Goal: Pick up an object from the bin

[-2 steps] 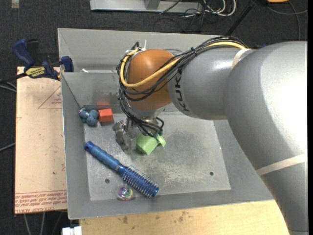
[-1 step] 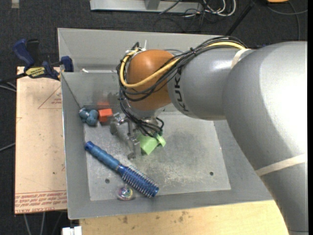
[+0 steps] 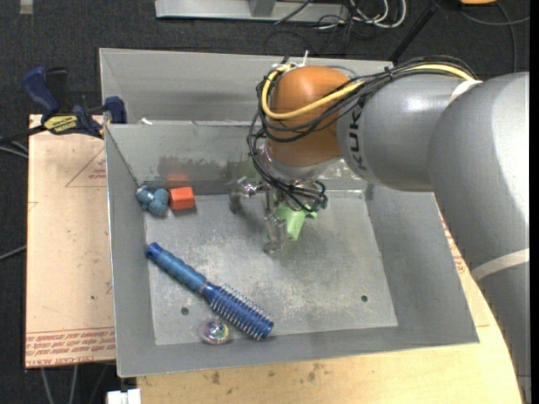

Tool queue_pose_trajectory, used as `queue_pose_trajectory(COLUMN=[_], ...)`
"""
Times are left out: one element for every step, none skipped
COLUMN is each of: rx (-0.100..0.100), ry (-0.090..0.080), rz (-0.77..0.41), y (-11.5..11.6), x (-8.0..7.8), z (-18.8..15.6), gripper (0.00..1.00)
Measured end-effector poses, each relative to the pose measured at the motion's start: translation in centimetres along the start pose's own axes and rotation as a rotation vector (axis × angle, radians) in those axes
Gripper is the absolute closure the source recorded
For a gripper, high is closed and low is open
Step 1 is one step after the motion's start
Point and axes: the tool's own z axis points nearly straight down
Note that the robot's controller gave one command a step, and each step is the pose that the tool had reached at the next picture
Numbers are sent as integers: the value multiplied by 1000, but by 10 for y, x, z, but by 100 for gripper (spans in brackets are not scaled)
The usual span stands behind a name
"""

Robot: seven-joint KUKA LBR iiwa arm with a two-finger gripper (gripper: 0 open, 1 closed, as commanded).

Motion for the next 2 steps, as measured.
queue_pose_trajectory(rx=[-4, -4], ry=[2, -1], rz=[-250, -337], y=[-21, -23], x=[38, 18], z=[-13, -27], gripper=[0, 0])
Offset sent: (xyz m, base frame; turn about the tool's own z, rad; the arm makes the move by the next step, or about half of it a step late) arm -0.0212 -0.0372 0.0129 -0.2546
